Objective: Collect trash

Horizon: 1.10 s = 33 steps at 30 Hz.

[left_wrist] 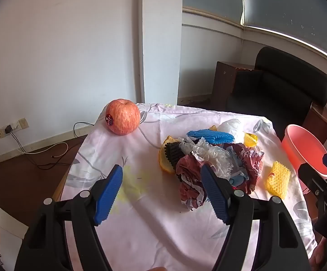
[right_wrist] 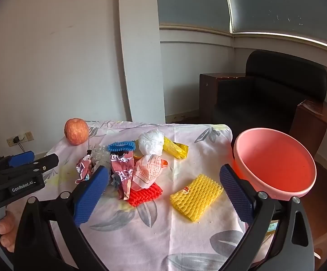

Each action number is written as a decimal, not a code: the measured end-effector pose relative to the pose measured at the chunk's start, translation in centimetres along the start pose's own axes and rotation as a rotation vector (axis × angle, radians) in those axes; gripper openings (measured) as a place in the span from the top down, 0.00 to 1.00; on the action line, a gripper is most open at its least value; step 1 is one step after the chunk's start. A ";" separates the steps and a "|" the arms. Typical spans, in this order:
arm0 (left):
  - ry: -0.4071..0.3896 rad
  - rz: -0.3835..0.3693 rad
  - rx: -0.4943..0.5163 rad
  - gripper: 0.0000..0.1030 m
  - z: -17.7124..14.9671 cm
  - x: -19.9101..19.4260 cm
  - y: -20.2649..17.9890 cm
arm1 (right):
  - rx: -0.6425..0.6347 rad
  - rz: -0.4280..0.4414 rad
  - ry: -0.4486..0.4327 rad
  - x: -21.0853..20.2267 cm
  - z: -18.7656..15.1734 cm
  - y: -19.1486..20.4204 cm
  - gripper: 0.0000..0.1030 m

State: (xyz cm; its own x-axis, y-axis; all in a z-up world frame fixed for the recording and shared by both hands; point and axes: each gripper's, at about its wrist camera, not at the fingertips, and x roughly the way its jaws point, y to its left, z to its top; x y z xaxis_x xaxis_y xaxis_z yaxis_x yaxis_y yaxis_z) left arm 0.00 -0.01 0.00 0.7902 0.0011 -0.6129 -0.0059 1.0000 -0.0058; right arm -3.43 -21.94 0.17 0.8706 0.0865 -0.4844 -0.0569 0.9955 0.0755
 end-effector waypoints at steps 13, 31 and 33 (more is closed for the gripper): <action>0.005 -0.004 -0.005 0.31 0.0 0.0 0.0 | 0.011 0.000 -0.004 0.0 0.4 -0.2 0.04; 0.012 -0.004 -0.003 0.31 -0.1 -0.2 -0.2 | 0.035 -0.022 -0.018 0.1 0.1 -0.6 0.04; 0.013 -0.003 -0.003 0.31 -0.3 0.1 -0.3 | 0.036 -0.023 -0.019 0.1 0.1 -0.6 0.04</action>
State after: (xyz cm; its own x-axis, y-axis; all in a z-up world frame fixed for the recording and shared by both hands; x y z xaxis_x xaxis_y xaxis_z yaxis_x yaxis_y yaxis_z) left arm -0.06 -0.36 -0.28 0.7823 -0.0024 -0.6229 -0.0050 0.9999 -0.0101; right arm -3.26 -22.54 0.15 0.8805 0.0621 -0.4699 -0.0189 0.9952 0.0960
